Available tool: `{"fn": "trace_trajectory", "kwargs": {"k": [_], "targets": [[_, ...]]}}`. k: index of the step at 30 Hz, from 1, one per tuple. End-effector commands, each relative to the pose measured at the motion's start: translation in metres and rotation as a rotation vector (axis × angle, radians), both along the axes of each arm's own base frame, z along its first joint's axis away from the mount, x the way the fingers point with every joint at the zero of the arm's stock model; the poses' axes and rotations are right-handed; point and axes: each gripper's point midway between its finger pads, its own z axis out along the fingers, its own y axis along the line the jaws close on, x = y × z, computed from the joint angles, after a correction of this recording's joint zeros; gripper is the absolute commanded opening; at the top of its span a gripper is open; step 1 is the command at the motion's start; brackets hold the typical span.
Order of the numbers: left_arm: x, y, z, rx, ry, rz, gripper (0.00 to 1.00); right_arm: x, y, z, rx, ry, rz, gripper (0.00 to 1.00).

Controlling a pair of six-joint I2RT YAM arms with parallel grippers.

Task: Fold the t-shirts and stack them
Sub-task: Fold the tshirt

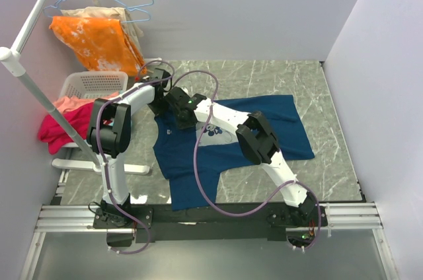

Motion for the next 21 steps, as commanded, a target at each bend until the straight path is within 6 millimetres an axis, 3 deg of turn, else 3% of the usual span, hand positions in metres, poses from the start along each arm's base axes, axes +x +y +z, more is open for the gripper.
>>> {"fn": "trace_trajectory", "kwargs": {"k": [1,3,9,21], "targets": [[0.004,0.002,0.007,-0.013,-0.013,0.012,0.01,-0.003,-0.007,-0.014,-0.044,0.012,-0.010,0.17],[0.004,0.003,0.007,-0.013,-0.013,0.014,0.01,0.000,-0.010,-0.011,-0.047,0.000,-0.023,0.09],[0.010,0.002,0.010,-0.018,-0.024,0.016,0.01,0.005,-0.012,0.001,-0.049,-0.039,-0.039,0.00],[0.036,-0.005,0.060,-0.047,-0.121,0.005,0.01,0.027,-0.020,0.065,-0.009,-0.206,-0.124,0.00]]}}
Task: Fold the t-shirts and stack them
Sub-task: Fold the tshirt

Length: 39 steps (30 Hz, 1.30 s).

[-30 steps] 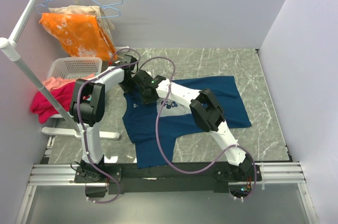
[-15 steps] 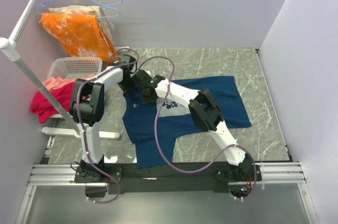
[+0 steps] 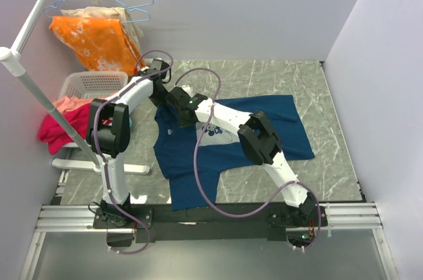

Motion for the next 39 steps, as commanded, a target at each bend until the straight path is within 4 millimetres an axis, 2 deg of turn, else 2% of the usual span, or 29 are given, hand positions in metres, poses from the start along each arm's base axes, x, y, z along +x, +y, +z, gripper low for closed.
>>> {"fn": "trace_trajectory", "kwargs": {"k": [1,6,11,14,15,16,18,19,26,30,36,39], "targets": [[0.014,-0.002,0.035,-0.023,-0.072,0.000,0.01,0.017,-0.005,0.064,0.053,-0.140,-0.061,0.00],[0.018,-0.002,0.059,-0.028,-0.111,-0.002,0.01,0.021,-0.010,0.081,0.065,-0.188,-0.101,0.00],[0.013,-0.002,0.082,-0.039,-0.140,-0.006,0.01,0.022,-0.017,0.101,0.081,-0.224,-0.140,0.00],[0.002,-0.004,0.091,-0.055,-0.143,-0.020,0.01,0.017,-0.024,0.106,0.084,-0.220,-0.155,0.00],[-0.006,-0.004,0.086,-0.056,-0.124,-0.024,0.01,0.014,-0.027,0.107,0.087,-0.214,-0.161,0.00],[-0.012,-0.005,0.093,-0.068,-0.134,-0.029,0.01,0.012,-0.029,0.107,0.087,-0.211,-0.165,0.00],[-0.027,-0.007,0.086,-0.075,-0.107,-0.041,0.01,0.005,-0.033,0.106,0.084,-0.191,-0.174,0.00],[-0.034,-0.008,0.094,-0.087,-0.118,-0.048,0.01,0.003,-0.037,0.105,0.080,-0.184,-0.179,0.00],[-0.094,-0.024,0.083,-0.100,-0.037,-0.110,0.01,-0.024,-0.053,0.093,0.068,-0.095,-0.184,0.00],[-0.126,-0.038,0.057,-0.099,0.050,-0.143,0.01,-0.038,-0.056,0.084,0.059,-0.027,-0.182,0.00],[-0.155,-0.048,0.026,-0.084,0.136,-0.140,0.01,-0.058,-0.063,0.075,0.054,0.053,-0.204,0.00],[-0.164,-0.049,0.021,-0.080,0.151,-0.135,0.01,-0.069,-0.067,0.068,0.056,0.099,-0.207,0.00]]}}
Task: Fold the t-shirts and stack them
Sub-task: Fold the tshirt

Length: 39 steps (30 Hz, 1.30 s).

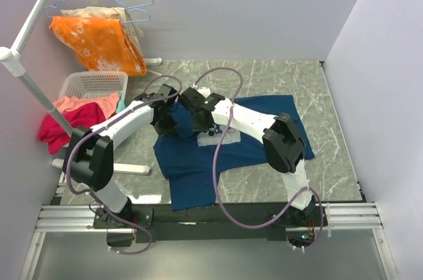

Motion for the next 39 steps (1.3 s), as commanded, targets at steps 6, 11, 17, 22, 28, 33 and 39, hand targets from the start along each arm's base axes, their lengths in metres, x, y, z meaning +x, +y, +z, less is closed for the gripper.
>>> {"fn": "trace_trajectory", "kwargs": {"k": [6,11,17,22,28,33,39], "targets": [[-0.024,-0.007,-0.007,-0.013,0.026,0.026,0.01,-0.033,-0.012,0.003,0.041,0.097,-0.018,0.00],[-0.032,-0.011,-0.022,-0.016,0.065,0.017,0.05,-0.035,-0.012,-0.001,0.043,0.103,-0.013,0.18],[-0.024,-0.006,-0.013,0.005,0.026,0.043,0.24,-0.025,-0.020,0.022,0.047,0.009,-0.050,0.36],[-0.011,0.000,0.018,0.035,-0.049,0.065,0.26,-0.013,-0.035,0.049,0.039,-0.067,-0.102,0.39],[0.032,-0.008,0.045,0.003,-0.164,0.030,0.31,0.027,-0.081,0.044,0.106,-0.007,-0.243,0.42],[0.084,-0.017,0.026,0.021,-0.136,-0.037,0.25,0.079,-0.151,0.035,0.119,0.018,-0.403,0.43],[0.129,-0.026,-0.007,0.009,-0.071,-0.056,0.21,0.113,-0.191,0.022,0.100,0.065,-0.472,0.43]]}}
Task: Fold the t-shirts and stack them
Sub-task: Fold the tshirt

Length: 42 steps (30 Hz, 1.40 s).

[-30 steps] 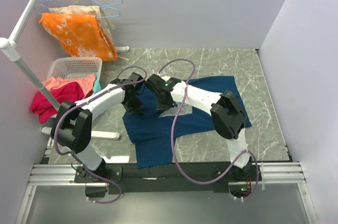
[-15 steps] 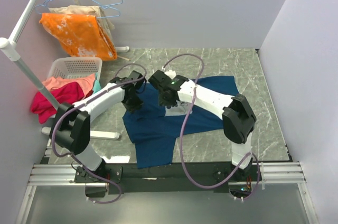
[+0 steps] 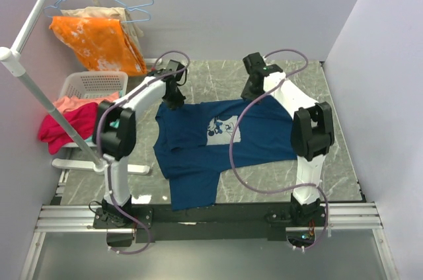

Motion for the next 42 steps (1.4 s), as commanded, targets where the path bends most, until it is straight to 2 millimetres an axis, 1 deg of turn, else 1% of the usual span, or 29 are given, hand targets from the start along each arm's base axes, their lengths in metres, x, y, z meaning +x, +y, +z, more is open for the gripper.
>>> {"fn": "trace_trajectory", "kwargs": {"k": [1,2,3,5,7,8,9,12,14,15,16,17,18,19,21,22,23,25,27,31,34,35,36,37,38,39,40,41,42], "targets": [[0.020,-0.003,-0.019,-0.005,0.042,-0.048,0.19,0.013,-0.011,-0.005,0.019,0.039,0.002,0.43],[0.021,-0.003,-0.030,-0.005,0.067,-0.049,0.19,0.013,-0.015,-0.007,0.024,0.047,-0.005,0.43],[0.022,-0.002,-0.034,-0.005,0.070,-0.047,0.19,0.015,-0.017,-0.008,0.038,0.043,-0.010,0.43],[0.021,0.002,-0.047,-0.003,0.096,-0.042,0.19,0.014,-0.033,-0.012,0.039,0.049,-0.045,0.43],[0.021,0.006,-0.054,-0.003,0.110,-0.041,0.19,0.012,-0.043,-0.017,0.035,0.061,-0.064,0.43],[0.019,0.009,-0.061,0.005,0.130,-0.037,0.19,0.013,-0.054,-0.020,0.034,0.067,-0.089,0.43],[0.018,0.010,-0.065,0.006,0.139,-0.036,0.18,0.014,-0.058,-0.022,0.036,0.068,-0.093,0.43],[0.013,0.016,-0.078,0.014,0.174,-0.029,0.17,0.014,-0.073,-0.035,0.056,0.102,-0.115,0.43],[0.012,0.023,-0.084,0.027,0.194,-0.010,0.15,0.015,-0.075,-0.046,0.066,0.139,-0.109,0.43],[0.012,0.028,-0.085,0.032,0.199,0.005,0.13,0.015,-0.079,-0.048,0.063,0.156,-0.108,0.42],[0.015,0.031,-0.086,0.035,0.201,0.014,0.13,0.014,-0.080,-0.058,0.058,0.185,-0.107,0.41],[0.014,0.035,-0.088,0.043,0.213,0.025,0.13,0.012,-0.081,-0.061,0.052,0.203,-0.105,0.41],[0.017,0.042,-0.088,0.043,0.215,0.042,0.12,0.009,-0.082,-0.064,0.045,0.225,-0.094,0.40],[0.023,0.043,-0.085,0.037,0.204,0.048,0.13,0.006,-0.082,-0.070,0.042,0.246,-0.088,0.39],[0.027,0.053,-0.087,0.039,0.214,0.068,0.12,-0.001,-0.086,-0.076,0.020,0.279,-0.084,0.38],[0.035,0.054,-0.082,0.038,0.199,0.075,0.12,-0.005,-0.087,-0.081,0.016,0.296,-0.082,0.38],[0.036,0.058,-0.086,0.041,0.210,0.078,0.12,-0.006,-0.089,-0.083,0.013,0.305,-0.082,0.37],[0.044,0.064,-0.082,0.033,0.198,0.093,0.12,-0.013,-0.093,-0.090,0.011,0.336,-0.087,0.36],[0.049,0.070,-0.082,0.032,0.195,0.097,0.12,-0.017,-0.100,-0.094,-0.004,0.352,-0.099,0.36],[0.060,0.078,-0.079,0.033,0.184,0.096,0.13,-0.022,-0.118,-0.092,-0.026,0.355,-0.133,0.36],[0.067,0.084,-0.082,0.039,0.183,0.089,0.12,-0.018,-0.131,-0.093,-0.032,0.354,-0.159,0.36],[0.068,0.085,-0.087,0.043,0.191,0.080,0.12,-0.015,-0.136,-0.092,-0.034,0.353,-0.169,0.36],[0.076,0.085,-0.084,0.037,0.173,0.075,0.12,-0.009,-0.138,-0.093,-0.031,0.352,-0.172,0.36],[0.075,0.085,-0.090,0.042,0.191,0.070,0.12,-0.005,-0.139,-0.092,-0.028,0.350,-0.172,0.36],[0.077,0.086,-0.092,0.046,0.194,0.063,0.12,0.000,-0.143,-0.093,-0.030,0.346,-0.180,0.36],[0.086,0.085,-0.086,0.046,0.171,0.058,0.12,0.013,-0.146,-0.092,-0.034,0.333,-0.182,0.36],[0.087,0.086,-0.092,0.053,0.181,0.060,0.12,0.020,-0.148,-0.092,-0.043,0.331,-0.185,0.36],[0.088,0.086,-0.092,0.058,0.185,0.056,0.12,0.026,-0.149,-0.092,-0.046,0.332,-0.187,0.36],[0.095,0.086,-0.088,0.058,0.165,0.056,0.12,0.039,-0.151,-0.090,-0.046,0.326,-0.187,0.36]]}}
